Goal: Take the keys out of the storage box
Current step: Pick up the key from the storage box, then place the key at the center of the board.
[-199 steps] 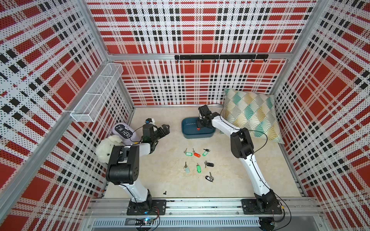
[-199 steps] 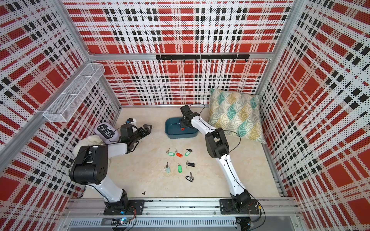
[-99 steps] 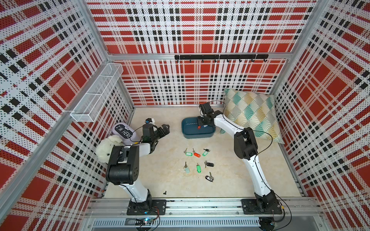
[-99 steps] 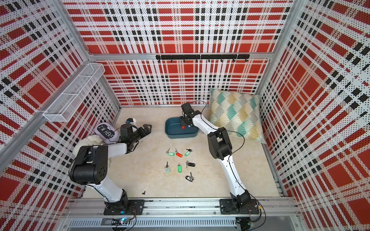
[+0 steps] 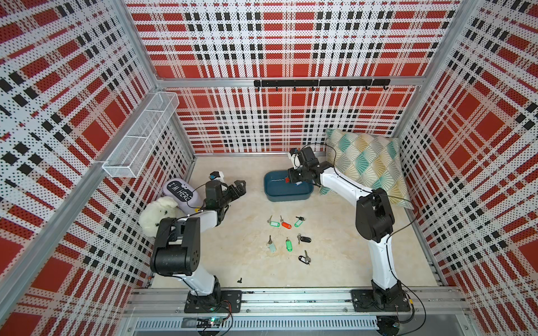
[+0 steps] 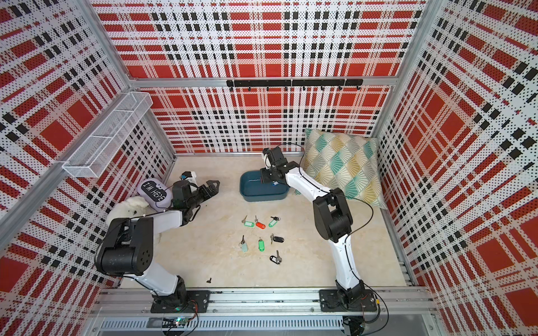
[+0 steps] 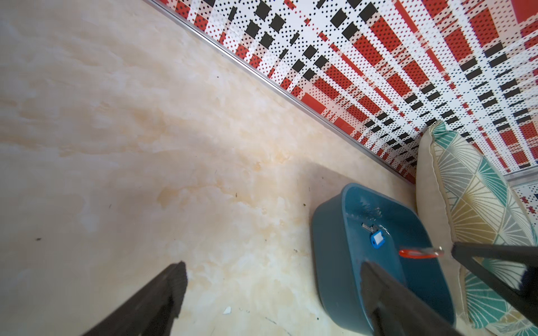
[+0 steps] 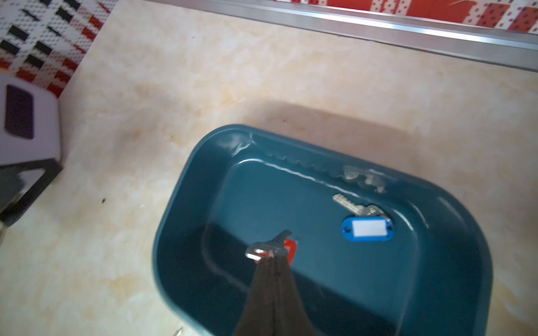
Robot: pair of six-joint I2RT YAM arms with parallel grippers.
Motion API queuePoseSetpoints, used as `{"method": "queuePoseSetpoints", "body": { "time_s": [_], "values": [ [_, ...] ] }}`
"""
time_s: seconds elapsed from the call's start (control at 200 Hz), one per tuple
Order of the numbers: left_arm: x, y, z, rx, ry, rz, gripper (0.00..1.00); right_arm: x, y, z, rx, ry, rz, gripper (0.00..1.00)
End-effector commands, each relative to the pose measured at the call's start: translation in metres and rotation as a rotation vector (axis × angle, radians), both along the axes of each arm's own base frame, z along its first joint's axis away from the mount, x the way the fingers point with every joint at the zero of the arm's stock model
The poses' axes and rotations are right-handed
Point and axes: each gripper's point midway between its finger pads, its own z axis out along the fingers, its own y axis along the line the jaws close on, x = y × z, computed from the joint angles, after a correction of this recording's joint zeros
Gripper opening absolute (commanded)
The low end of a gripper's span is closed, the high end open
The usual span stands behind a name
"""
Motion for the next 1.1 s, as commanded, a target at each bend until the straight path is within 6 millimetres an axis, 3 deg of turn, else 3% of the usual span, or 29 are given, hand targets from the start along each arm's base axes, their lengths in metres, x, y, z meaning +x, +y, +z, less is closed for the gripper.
{"method": "queuePoseSetpoints", "body": {
  "time_s": [0.0, 0.09, 0.18, 0.356, 0.471, 0.686, 1.097],
  "values": [
    [-0.003, -0.003, 0.014, 0.005, -0.044, -0.01, 0.99, -0.061, 0.041, 0.044, 0.048, -0.093, 0.199, 0.0],
    [-0.005, -0.011, 0.022, 0.006, -0.064, -0.02, 0.99, -0.11, 0.053, 0.048, 0.087, -0.084, 0.304, 0.0],
    [-0.008, -0.016, 0.031, 0.014, -0.086, 0.003, 0.99, -0.161, 0.06, 0.039, 0.078, -0.077, 0.411, 0.0],
    [-0.017, -0.032, 0.05, 0.01, -0.132, 0.014, 0.99, -0.255, 0.062, -0.015, 0.07, 0.059, 0.598, 0.0],
    [-0.024, -0.045, 0.056, 0.004, -0.147, 0.006, 0.99, -0.294, 0.047, -0.052, 0.03, 0.158, 0.635, 0.0],
    [-0.039, -0.067, 0.061, -0.011, -0.159, -0.024, 0.99, -0.316, 0.014, -0.089, -0.019, 0.221, 0.595, 0.0],
    [-0.058, -0.091, 0.077, -0.011, -0.19, -0.055, 0.99, -0.341, -0.004, -0.101, -0.032, 0.228, 0.613, 0.0]
  ]
}}
